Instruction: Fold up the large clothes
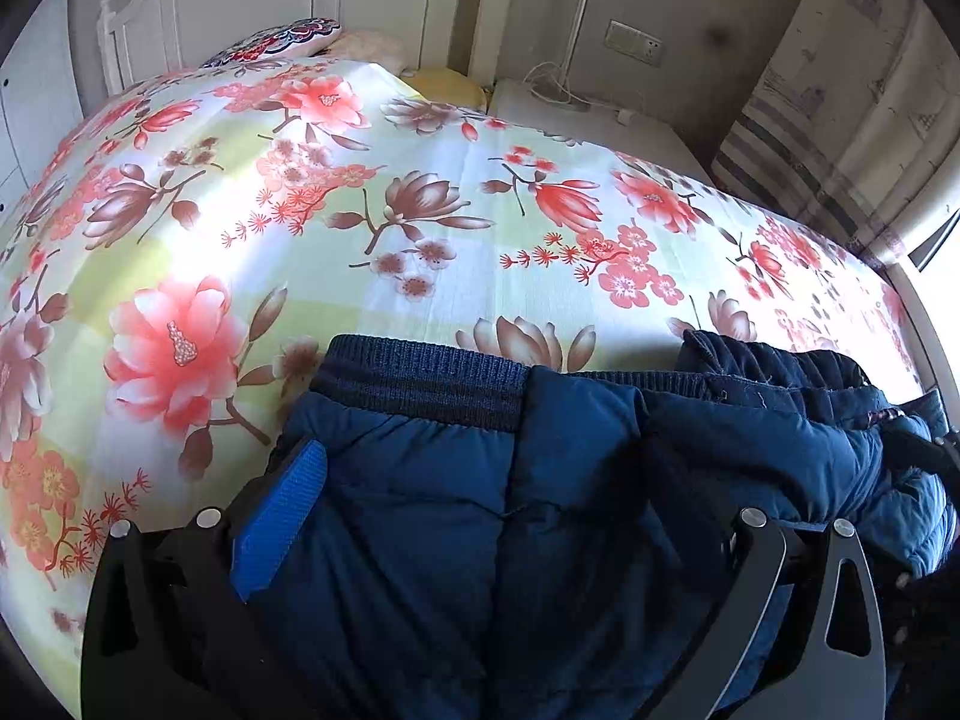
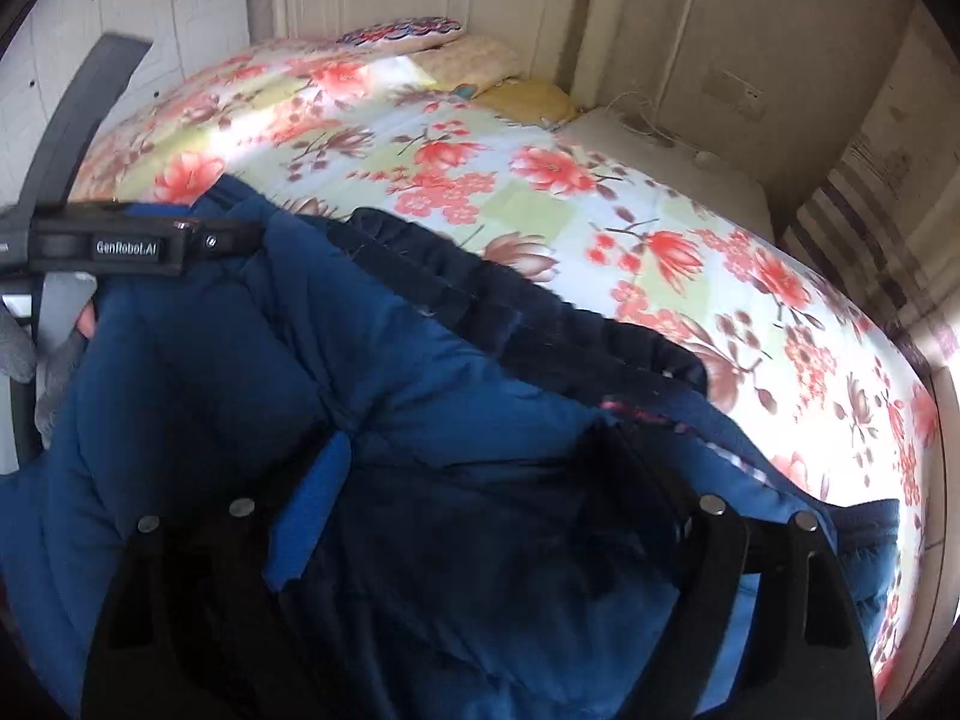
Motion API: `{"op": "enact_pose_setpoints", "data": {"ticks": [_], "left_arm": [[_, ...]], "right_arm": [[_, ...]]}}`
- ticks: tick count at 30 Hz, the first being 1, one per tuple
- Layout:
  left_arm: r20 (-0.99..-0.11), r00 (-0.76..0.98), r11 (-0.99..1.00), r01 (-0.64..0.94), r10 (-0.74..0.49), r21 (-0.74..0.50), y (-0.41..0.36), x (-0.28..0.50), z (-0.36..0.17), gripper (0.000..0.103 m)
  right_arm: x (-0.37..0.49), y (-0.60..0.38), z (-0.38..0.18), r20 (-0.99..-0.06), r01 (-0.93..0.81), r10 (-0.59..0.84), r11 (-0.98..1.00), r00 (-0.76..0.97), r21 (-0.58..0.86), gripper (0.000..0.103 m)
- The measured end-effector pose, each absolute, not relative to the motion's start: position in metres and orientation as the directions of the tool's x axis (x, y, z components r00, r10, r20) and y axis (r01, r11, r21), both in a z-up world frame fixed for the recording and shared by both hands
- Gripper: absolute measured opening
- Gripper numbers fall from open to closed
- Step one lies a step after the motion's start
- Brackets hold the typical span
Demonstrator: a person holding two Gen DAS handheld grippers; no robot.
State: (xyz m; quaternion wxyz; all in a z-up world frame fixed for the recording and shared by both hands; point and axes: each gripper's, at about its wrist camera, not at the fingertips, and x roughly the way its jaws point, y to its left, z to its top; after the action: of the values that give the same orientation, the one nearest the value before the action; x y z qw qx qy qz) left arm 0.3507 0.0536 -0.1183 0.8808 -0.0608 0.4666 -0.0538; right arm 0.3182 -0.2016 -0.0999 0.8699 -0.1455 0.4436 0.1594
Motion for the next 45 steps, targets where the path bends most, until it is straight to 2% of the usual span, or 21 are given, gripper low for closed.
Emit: {"op": "enact_pose_setpoints", "data": {"ticks": [4, 6, 7, 8, 9, 11, 13, 15, 17, 20, 23, 31, 36, 38, 39, 43, 45], "left_arm": [[-0.815, 0.558, 0.986, 0.038, -0.155, -0.162, 0.054, 0.351, -0.119, 0.099], [-0.812, 0.561, 0.985, 0.038, -0.161, -0.17, 0.054, 0.35, -0.119, 0.099], [-0.807, 0.567, 0.984, 0.037, -0.164, -0.174, 0.055, 0.349, -0.118, 0.099], [-0.805, 0.572, 0.985, 0.035, -0.158, -0.169, 0.054, 0.348, -0.117, 0.099], [-0.804, 0.575, 0.987, 0.032, -0.147, -0.158, 0.053, 0.348, -0.116, 0.099], [-0.799, 0.593, 0.994, 0.024, -0.103, -0.111, 0.049, 0.345, -0.107, 0.098], [-0.741, 0.668, 0.997, 0.02, -0.067, -0.073, 0.041, 0.332, -0.081, 0.098], [-0.669, 0.729, 0.989, 0.076, -0.141, -0.124, 0.024, 0.315, -0.051, 0.098], [-0.64, 0.745, 0.981, 0.154, -0.191, -0.114, -0.009, 0.307, -0.032, 0.098], [-0.68, 0.706, 0.952, 0.305, -0.199, 0.038, -0.09, 0.31, -0.04, 0.098], [-0.803, 0.595, 0.913, 0.345, -0.032, 0.219, -0.143, 0.332, -0.108, 0.099], [-0.81, 0.568, 0.947, 0.318, -0.146, 0.052, -0.086, 0.342, -0.099, 0.099], [-0.825, 0.562, 0.986, 0.163, -0.062, 0.037, 0.014, 0.359, -0.103, 0.099], [-0.836, 0.515, 0.98, 0.145, -0.189, -0.133, 0.048, 0.362, -0.115, 0.099], [-0.829, 0.522, 0.979, 0.134, -0.2, -0.152, 0.053, 0.362, -0.115, 0.099], [-0.825, 0.552, 0.99, 0.121, -0.125, -0.069, 0.04, 0.359, -0.117, 0.099], [-0.821, 0.556, 0.99, 0.117, -0.135, -0.083, 0.041, 0.356, -0.117, 0.099]], "right_arm": [[0.304, -0.283, -0.075, -0.734, -0.171, 0.032, 0.978, 0.679, -0.116, 0.082], [0.303, -0.327, -0.095, -0.764, -0.075, 0.002, 0.995, 0.645, -0.061, 0.082], [0.304, -0.342, -0.107, -0.782, -0.069, 0.047, 0.998, 0.621, 0.005, 0.082], [0.303, -0.358, -0.115, -0.773, -0.062, 0.139, 0.99, 0.619, 0.128, 0.081], [0.304, -0.36, -0.116, -0.767, -0.055, 0.145, 0.988, 0.625, 0.142, 0.081], [0.306, -0.347, -0.116, -0.773, -0.055, 0.086, 0.996, 0.629, 0.067, 0.081], [0.307, -0.339, -0.117, -0.77, -0.055, 0.055, 0.998, 0.636, 0.027, 0.081], [0.302, -0.346, -0.117, -0.765, -0.053, 0.084, 0.997, 0.639, 0.065, 0.081], [0.304, -0.344, -0.118, -0.765, -0.052, 0.092, 0.996, 0.637, 0.077, 0.081], [0.304, -0.35, -0.12, -0.766, -0.053, 0.08, 0.997, 0.638, 0.06, 0.081], [0.3, -0.353, -0.119, -0.762, -0.052, 0.094, 0.996, 0.64, 0.079, 0.081], [0.298, -0.354, -0.119, -0.76, -0.054, 0.098, 0.995, 0.643, 0.082, 0.081], [0.298, -0.354, -0.119, -0.759, -0.054, 0.102, 0.995, 0.643, 0.088, 0.082], [0.298, -0.355, -0.119, -0.76, -0.057, 0.105, 0.994, 0.642, 0.09, 0.083], [0.298, -0.355, -0.119, -0.76, -0.057, 0.106, 0.994, 0.641, 0.091, 0.083], [0.299, -0.356, -0.119, -0.759, -0.056, 0.109, 0.994, 0.642, 0.096, 0.083], [0.299, -0.355, -0.119, -0.759, -0.056, 0.109, 0.994, 0.642, 0.096, 0.083]]}}
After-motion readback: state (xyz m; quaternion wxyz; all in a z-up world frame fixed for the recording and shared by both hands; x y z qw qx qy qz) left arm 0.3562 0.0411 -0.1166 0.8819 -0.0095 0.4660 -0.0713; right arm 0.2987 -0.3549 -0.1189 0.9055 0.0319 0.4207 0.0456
